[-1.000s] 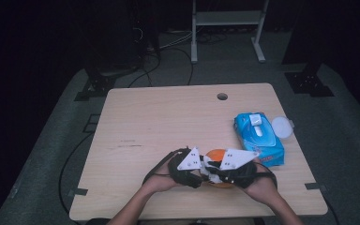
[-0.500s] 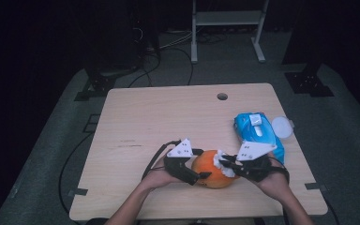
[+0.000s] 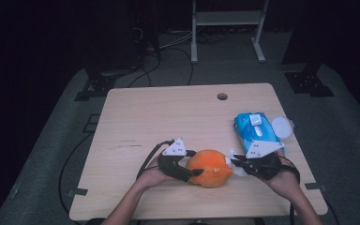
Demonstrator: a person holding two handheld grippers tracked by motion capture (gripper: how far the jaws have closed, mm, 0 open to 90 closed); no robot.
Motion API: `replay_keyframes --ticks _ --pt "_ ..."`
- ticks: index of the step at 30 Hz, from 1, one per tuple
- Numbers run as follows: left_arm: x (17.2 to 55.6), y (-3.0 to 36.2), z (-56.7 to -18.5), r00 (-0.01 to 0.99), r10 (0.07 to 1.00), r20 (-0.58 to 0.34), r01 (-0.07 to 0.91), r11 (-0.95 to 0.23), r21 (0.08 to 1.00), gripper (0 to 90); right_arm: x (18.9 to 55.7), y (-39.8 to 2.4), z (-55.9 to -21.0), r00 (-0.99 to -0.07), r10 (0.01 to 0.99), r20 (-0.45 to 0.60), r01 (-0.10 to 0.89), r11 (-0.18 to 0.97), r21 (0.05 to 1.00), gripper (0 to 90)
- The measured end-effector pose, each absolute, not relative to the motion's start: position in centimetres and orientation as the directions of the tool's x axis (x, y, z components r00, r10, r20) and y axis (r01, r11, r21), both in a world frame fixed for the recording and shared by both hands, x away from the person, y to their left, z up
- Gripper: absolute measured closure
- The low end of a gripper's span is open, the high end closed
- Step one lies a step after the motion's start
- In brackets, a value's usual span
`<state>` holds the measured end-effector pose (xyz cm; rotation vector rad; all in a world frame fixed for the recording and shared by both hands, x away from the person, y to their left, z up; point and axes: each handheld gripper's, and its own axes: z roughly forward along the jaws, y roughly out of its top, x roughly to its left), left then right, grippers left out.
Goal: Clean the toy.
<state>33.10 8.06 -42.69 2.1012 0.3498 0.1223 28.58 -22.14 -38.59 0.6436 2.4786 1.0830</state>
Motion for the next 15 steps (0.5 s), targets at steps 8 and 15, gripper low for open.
replay_keyframes --ticks 8,15 --pt "32.7 6.9 -42.9 0.958 0.278 -0.068 0.203 -0.49 0.848 24.0 28.1 -20.4 -38.0 -0.878 0.47 -0.088 0.231 0.579 0.782 81.5" --pt "32.9 7.4 -42.8 0.952 0.297 -0.077 0.223 -0.497 0.839 24.4 28.2 -19.9 -37.9 -0.878 0.464 -0.113 0.214 0.594 0.776 81.4"
